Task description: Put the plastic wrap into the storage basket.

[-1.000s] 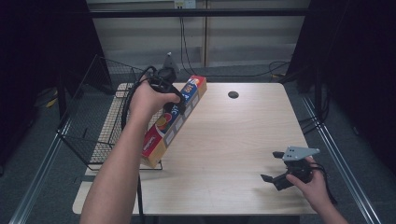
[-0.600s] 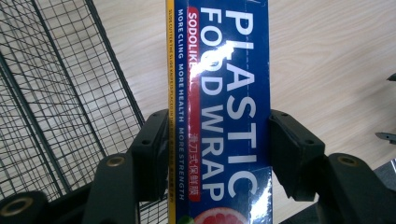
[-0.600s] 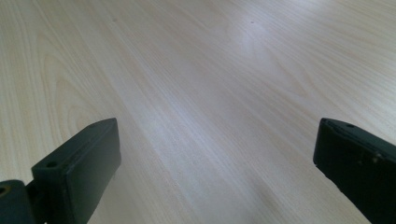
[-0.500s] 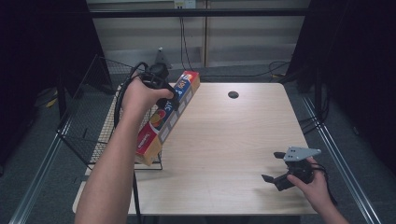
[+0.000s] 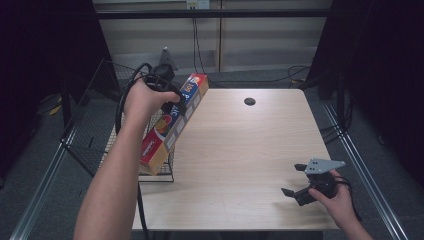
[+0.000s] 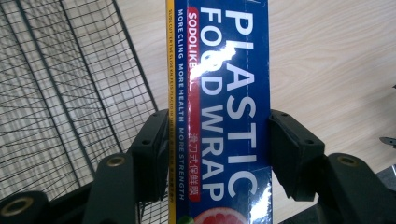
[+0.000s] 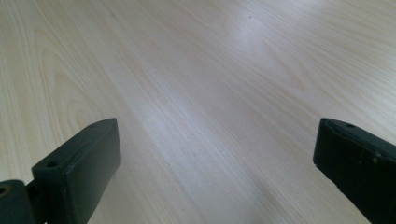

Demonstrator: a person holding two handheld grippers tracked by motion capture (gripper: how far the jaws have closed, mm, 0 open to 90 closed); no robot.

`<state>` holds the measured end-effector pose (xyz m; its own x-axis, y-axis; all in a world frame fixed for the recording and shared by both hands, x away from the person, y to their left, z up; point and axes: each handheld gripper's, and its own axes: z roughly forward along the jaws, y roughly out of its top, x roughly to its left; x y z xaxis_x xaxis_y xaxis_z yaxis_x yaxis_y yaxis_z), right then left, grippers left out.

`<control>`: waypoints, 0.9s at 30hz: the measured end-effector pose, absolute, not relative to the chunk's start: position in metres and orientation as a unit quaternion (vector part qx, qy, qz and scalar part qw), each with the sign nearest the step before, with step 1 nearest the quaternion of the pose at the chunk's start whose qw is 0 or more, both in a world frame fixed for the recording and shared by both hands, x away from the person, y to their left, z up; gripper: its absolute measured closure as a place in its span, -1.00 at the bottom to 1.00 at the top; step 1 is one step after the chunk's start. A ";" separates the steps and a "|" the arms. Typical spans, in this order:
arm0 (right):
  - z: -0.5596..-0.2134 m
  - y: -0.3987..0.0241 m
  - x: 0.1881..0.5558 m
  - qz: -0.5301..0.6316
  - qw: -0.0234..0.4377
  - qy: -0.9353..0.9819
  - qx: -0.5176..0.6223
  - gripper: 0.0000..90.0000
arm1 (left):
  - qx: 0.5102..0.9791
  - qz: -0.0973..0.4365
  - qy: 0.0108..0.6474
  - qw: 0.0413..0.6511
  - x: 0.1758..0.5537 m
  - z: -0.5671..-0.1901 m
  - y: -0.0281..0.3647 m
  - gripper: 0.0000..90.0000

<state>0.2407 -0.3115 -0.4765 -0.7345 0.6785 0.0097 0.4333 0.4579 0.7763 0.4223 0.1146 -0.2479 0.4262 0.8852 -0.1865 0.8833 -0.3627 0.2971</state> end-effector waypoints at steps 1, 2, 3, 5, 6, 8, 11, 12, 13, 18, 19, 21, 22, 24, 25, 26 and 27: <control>-0.477 -0.311 0.241 0.402 0.152 0.840 0.331 -0.98 | 0.826 0.002 0.535 0.177 0.423 -0.247 0.117 -0.02; -0.477 -0.311 0.241 0.401 0.151 0.841 0.329 -0.98 | 0.821 0.001 0.542 0.180 0.422 -0.246 0.118 -0.02; -0.477 -0.311 0.241 0.400 0.153 0.842 0.328 -0.98 | 0.822 0.004 0.541 0.177 0.423 -0.245 0.120 -0.02; -0.477 -0.310 0.241 0.398 0.154 0.842 0.329 -0.98 | 0.820 0.006 0.545 0.173 0.423 -0.244 0.124 -0.02; -0.478 -0.310 0.241 0.400 0.152 0.842 0.329 -0.98 | 0.818 0.007 0.549 0.173 0.423 -0.244 0.125 -0.02; -0.477 -0.310 0.241 0.400 0.152 0.842 0.329 -0.98 | 0.817 0.011 0.551 0.171 0.423 -0.242 0.128 -0.02; -0.477 -0.311 0.241 0.400 0.152 0.842 0.329 -0.98 | 0.813 0.012 0.555 0.174 0.423 -0.239 0.133 -0.02; -0.477 -0.311 0.241 0.400 0.152 0.842 0.330 -0.98 | 0.813 0.009 0.555 0.174 0.423 -0.238 0.134 -0.02; -0.478 -0.311 0.241 0.400 0.151 0.841 0.330 -0.98 | 0.813 0.009 0.555 0.174 0.423 -0.238 0.134 -0.02; -0.478 -0.311 0.241 0.400 0.150 0.842 0.330 -0.98 | 0.806 0.013 0.566 0.173 0.423 -0.231 0.144 -0.02; -0.478 -0.311 0.241 0.399 0.152 0.842 0.330 -0.98 | 0.804 0.017 0.568 0.174 0.423 -0.231 0.146 -0.02; -0.477 -0.310 0.241 0.399 0.153 0.842 0.329 -0.98 | 0.802 0.018 0.572 0.172 0.423 -0.229 0.149 -0.02; -0.477 -0.310 0.241 0.399 0.153 0.842 0.329 -0.98 | 0.802 0.021 0.572 0.173 0.423 -0.229 0.152 -0.02; -0.477 -0.310 0.241 0.399 0.153 0.842 0.329 -0.98 | 0.800 0.024 0.575 0.172 0.423 -0.228 0.156 -0.02; -0.477 -0.310 0.241 0.399 0.153 0.842 0.329 -0.98 | 0.798 0.025 0.578 0.170 0.423 -0.228 0.157 -0.02; -0.477 -0.309 0.241 0.397 0.155 0.842 0.330 -0.98 | 0.797 0.025 0.579 0.170 0.423 -0.227 0.159 -0.02; -0.477 -0.309 0.241 0.397 0.153 0.843 0.330 -0.98 | 0.795 0.028 0.581 0.171 0.423 -0.227 0.161 -0.02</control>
<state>0.2411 -0.3093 -0.4774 -0.7361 0.6769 0.0037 0.4343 0.4680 0.7696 0.4227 0.1610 -0.2267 0.3231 0.9338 -0.1537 0.9146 -0.2664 0.3042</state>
